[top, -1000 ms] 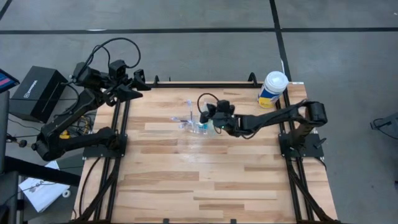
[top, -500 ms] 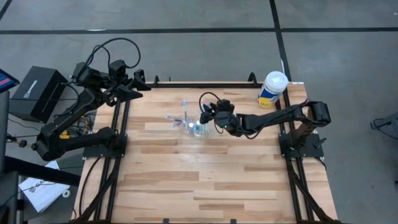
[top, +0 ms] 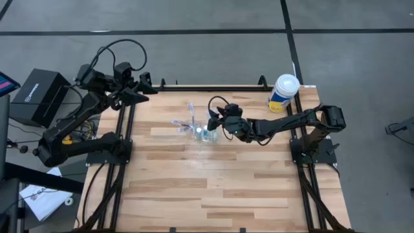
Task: Pick & Place toothbrushing station
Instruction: Put the green toothbrush into the transparent organizer, then return to Home Position
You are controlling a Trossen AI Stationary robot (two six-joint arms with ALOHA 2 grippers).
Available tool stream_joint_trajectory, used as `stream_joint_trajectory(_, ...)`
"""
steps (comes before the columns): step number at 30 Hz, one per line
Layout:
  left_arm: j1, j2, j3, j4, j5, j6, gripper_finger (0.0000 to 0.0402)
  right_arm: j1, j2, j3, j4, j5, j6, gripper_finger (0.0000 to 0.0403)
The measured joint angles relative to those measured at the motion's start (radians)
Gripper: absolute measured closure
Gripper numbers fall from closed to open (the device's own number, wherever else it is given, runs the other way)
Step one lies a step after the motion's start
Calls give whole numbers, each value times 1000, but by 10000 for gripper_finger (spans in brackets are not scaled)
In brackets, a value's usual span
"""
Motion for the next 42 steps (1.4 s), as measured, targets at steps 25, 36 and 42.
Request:
stream_joint_trajectory(25,337,-97,77,50,-112,-104,226,172,-407,95,-80,-37,-254,211)
stream_joint_trajectory(36,371,-152,78,221,123,-67,219,336,-564,63,-396,110,-298,207)
stream_joint_trajectory(42,523,-246,35,212,113,-81,219,530,-741,-114,-353,330,-352,213)
